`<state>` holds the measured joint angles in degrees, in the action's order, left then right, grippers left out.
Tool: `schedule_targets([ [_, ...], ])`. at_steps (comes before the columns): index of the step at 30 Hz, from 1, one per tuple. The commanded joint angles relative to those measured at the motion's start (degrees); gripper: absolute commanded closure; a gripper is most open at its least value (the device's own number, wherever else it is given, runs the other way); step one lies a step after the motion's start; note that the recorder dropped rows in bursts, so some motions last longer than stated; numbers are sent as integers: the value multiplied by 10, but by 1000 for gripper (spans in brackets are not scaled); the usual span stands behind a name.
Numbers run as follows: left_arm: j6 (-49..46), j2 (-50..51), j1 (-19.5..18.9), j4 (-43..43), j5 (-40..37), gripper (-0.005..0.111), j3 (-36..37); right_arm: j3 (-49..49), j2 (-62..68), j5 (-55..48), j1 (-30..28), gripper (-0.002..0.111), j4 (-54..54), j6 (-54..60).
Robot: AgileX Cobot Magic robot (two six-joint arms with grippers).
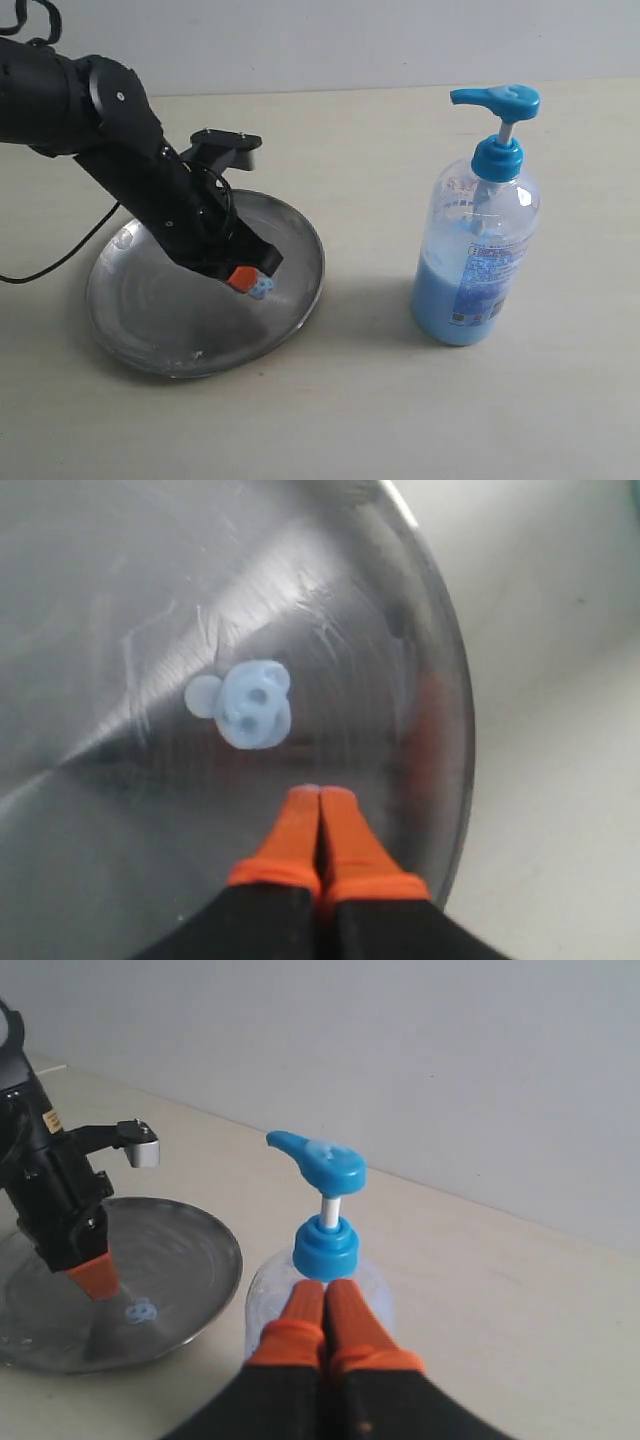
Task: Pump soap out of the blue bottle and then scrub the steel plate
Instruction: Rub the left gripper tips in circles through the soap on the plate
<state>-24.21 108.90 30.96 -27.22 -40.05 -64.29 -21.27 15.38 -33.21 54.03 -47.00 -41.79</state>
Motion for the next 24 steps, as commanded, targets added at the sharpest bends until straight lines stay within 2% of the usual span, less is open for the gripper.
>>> schedule_targets([
  [1, 4, 29, 4, 1, 10, 107, -25, 3, 2, 15, -1, 108, -12, -2],
  [13, 4, 76, 4, 1, 14, 107, -58, 3, 2, 20, -1, 108, -15, -2],
  [24, 4, 102, 4, -5, 48, 107, -70, 3, 2, 29, -1, 108, -16, -1],
])
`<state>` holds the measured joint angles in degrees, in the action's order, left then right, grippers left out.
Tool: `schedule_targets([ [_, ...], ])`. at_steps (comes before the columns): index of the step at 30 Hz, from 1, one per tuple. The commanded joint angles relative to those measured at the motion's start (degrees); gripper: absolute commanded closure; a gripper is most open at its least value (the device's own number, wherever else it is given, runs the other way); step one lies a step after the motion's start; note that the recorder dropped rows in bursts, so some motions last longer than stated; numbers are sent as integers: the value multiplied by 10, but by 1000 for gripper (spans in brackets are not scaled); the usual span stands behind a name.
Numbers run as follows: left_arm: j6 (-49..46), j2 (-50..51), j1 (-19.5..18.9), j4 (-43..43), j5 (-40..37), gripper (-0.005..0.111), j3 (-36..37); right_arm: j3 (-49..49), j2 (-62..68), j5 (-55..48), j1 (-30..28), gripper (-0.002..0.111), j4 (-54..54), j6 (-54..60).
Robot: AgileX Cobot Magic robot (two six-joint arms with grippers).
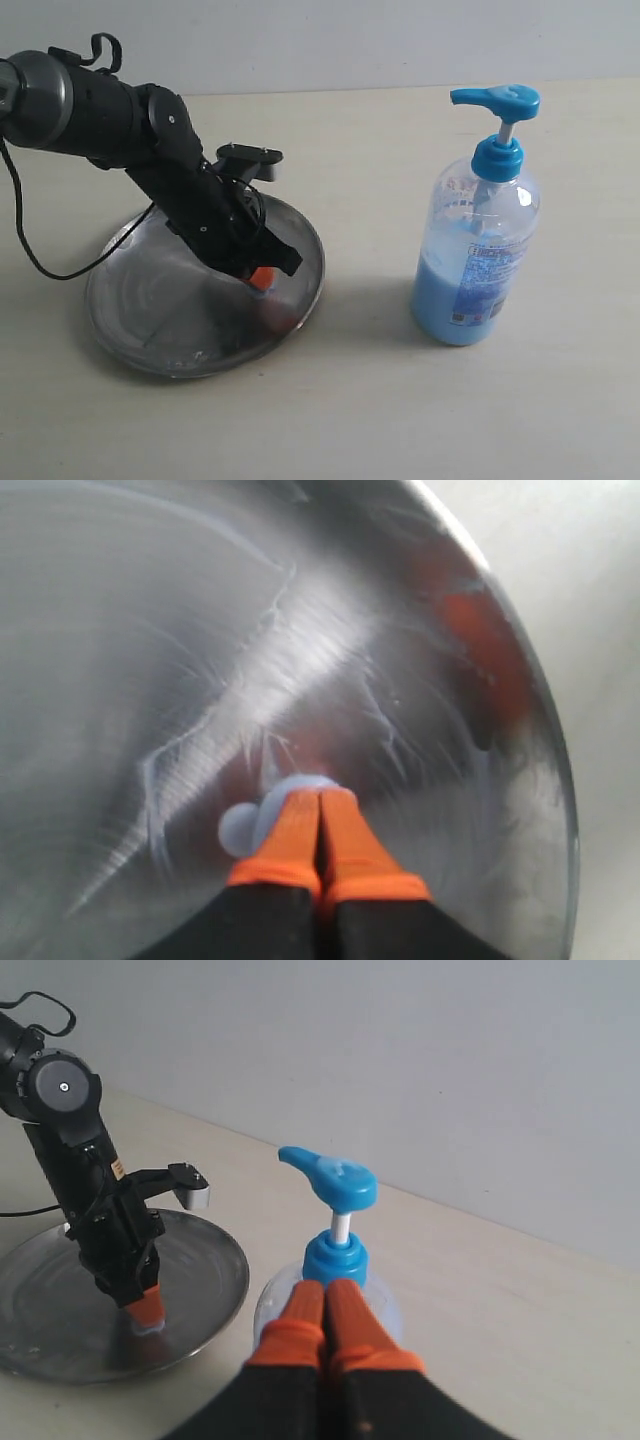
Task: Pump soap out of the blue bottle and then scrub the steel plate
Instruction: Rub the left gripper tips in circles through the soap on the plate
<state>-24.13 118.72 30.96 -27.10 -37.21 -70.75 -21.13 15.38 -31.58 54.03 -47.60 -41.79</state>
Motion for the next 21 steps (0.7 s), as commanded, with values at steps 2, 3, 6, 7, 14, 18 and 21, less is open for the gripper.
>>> schedule_targets([
  [2, 5, 7, 4, -8, 38, 107, -5, 1, 2, 14, -1, 108, -10, 0],
  [3, 6, 10, 4, -8, 46, 107, -5, 1, 2, 14, -1, 108, -10, 1],
  [6, 6, 15, 4, -6, 51, 107, -5, 1, 2, 14, -1, 108, -10, 3],
  [7, 6, 17, 4, 1, 49, 107, -5, 1, 2, 14, -1, 108, -10, 3],
  [14, 34, 18, 4, 94, -20, 107, -5, 1, 2, 14, -1, 108, -10, 5],
  [18, 34, 18, 5, 75, -55, 107, -5, 1, 2, 16, -1, 108, -10, 5],
  [21, 34, 18, 6, 56, -63, 107, -5, 1, 2, 16, -1, 108, -10, 5],
])
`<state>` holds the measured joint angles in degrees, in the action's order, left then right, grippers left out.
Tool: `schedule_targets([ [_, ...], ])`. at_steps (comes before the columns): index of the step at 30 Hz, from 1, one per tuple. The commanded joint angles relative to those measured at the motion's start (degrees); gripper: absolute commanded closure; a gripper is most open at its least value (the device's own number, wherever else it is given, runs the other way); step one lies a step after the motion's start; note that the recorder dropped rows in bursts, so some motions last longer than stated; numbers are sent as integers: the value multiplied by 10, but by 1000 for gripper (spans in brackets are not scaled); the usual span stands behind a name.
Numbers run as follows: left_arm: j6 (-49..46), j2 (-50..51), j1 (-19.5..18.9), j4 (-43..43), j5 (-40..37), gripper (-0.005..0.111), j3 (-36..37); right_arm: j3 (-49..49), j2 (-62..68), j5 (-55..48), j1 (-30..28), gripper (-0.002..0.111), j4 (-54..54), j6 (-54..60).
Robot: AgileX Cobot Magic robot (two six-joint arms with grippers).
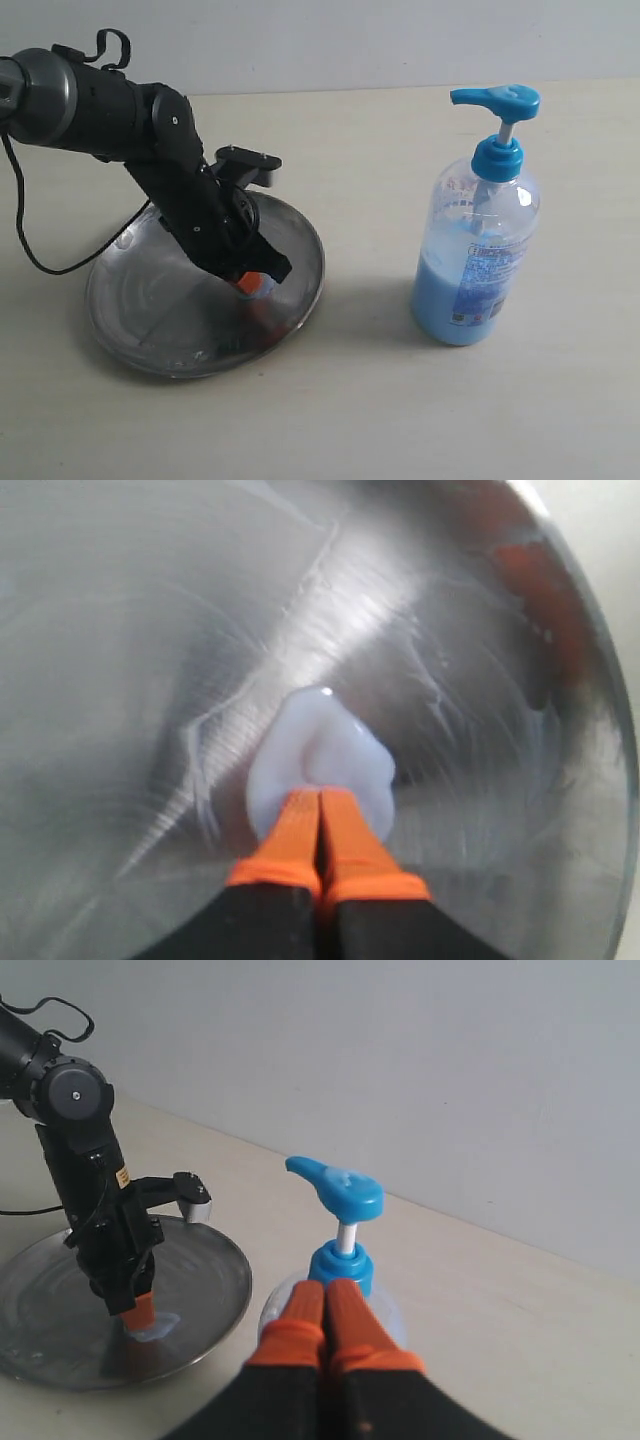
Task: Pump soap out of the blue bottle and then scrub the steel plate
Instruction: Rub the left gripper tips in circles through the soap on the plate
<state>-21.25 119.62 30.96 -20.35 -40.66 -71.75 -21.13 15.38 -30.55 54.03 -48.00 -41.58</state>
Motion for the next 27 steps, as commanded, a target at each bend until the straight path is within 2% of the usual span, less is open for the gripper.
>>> schedule_targets([
  [1, 5, 9, 6, -20, -30, 107, 5, 1, 2, 6, -1, 108, -6, 3],
  [18, -38, 9, 6, -122, 12, 107, 5, 1, 2, 9, -1, 108, -6, 3],
  [23, -39, 14, 6, -81, 44, 107, 5, 1, 2, 9, -1, 108, -6, 3],
  [27, 5, 27, 6, -41, 54, 107, 5, 1, 2, 11, -1, 108, -6, 3],
])
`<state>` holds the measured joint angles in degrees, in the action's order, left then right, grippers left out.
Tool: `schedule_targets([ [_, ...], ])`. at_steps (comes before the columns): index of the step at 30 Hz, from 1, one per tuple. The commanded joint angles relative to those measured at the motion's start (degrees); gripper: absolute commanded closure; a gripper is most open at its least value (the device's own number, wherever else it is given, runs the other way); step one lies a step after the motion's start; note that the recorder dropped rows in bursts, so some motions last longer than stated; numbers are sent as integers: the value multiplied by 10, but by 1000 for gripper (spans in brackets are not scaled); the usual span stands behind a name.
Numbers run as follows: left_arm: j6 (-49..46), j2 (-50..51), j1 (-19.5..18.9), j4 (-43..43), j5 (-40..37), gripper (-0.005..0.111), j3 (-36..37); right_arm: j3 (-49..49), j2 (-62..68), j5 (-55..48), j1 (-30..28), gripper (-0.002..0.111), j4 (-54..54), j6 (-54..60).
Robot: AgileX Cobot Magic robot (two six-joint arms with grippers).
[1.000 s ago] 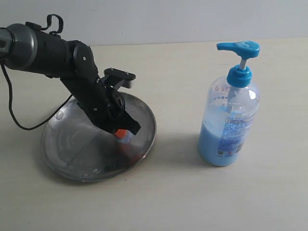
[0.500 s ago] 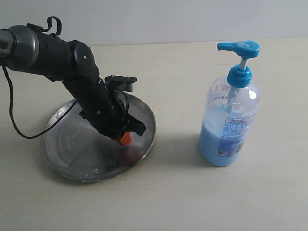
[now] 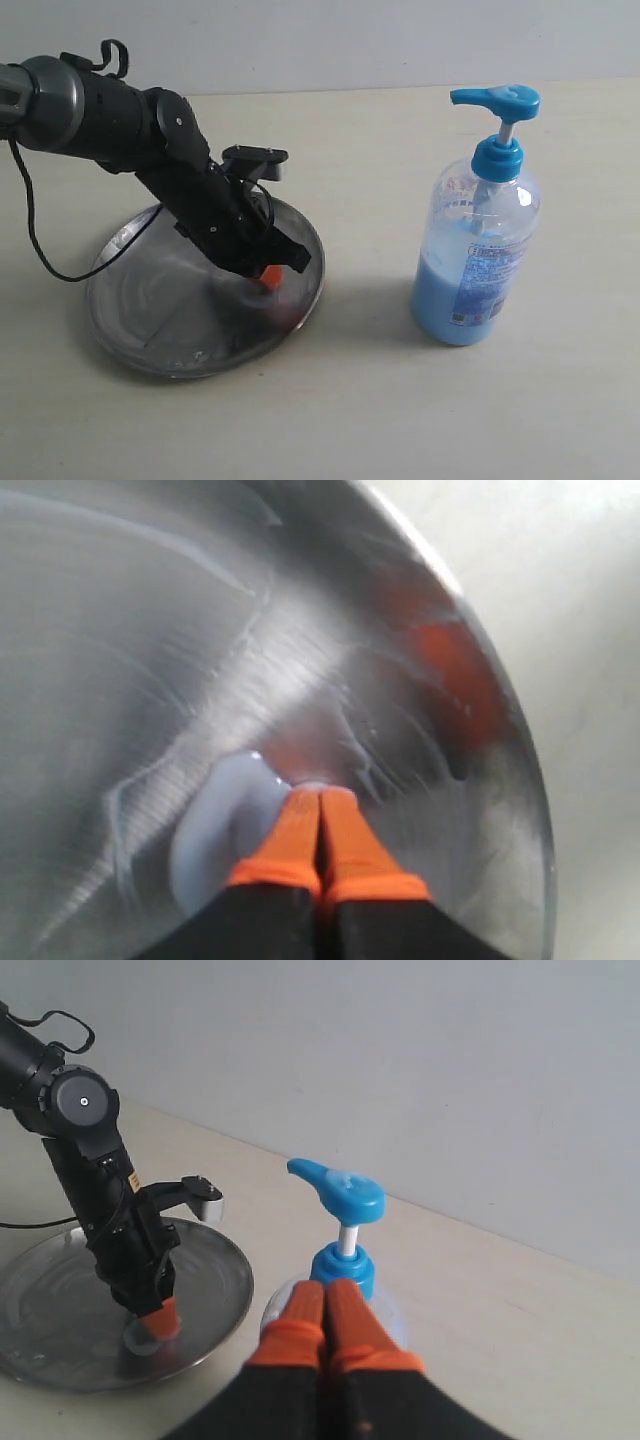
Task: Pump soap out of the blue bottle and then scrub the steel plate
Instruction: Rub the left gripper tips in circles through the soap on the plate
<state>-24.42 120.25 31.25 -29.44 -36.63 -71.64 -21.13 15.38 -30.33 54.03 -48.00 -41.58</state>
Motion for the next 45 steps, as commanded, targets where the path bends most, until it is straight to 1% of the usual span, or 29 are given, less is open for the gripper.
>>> schedule_targets([
  [1, 47, 25, 3, 66, 14, 107, 4, 1, 2, 8, -1, 108, -6, 3],
  [4, 81, 32, 3, 110, 9, 107, 4, 1, 2, 8, -1, 108, -6, 3],
  [8, 86, 33, 3, 128, -12, 107, 4, 1, 2, 8, -1, 108, -6, 5],
  [15, 86, 33, 3, 183, -92, 107, 4, 1, 2, 11, -1, 108, -6, 5],
  [18, 86, 33, 3, 183, -119, 107, 4, 1, 2, 14, -1, 108, -8, 5],
  [21, 86, 33, 3, 172, -129, 107, 4, 1, 2, 14, -1, 108, -8, 5],
  [25, 72, 33, 3, 129, -130, 107, 4, 1, 2, 14, -1, 108, -8, 5],
  [30, 22, 33, 3, 42, -110, 107, 4, 1, 2, 16, -1, 108, -8, 5],
  [32, 20, 33, 3, 24, -91, 107, 4, 1, 2, 16, -1, 108, -8, 5],
  [35, 20, 33, 3, 23, -56, 107, 4, 1, 2, 16, -1, 108, -8, 5],
  [41, 26, 33, 3, 40, 12, 107, 4, 1, 2, 16, -1, 108, -8, 5],
  [43, 47, 33, 3, 73, 22, 107, 4, 1, 2, 16, -1, 108, -8, 5],
  [44, 80, 33, 3, 116, 24, 107, 4, 1, 2, 16, -1, 108, -8, 5],
  [45, 99, 33, 3, 139, 20, 107, 4, 1, 2, 16, -1, 108, -8, 5],
])
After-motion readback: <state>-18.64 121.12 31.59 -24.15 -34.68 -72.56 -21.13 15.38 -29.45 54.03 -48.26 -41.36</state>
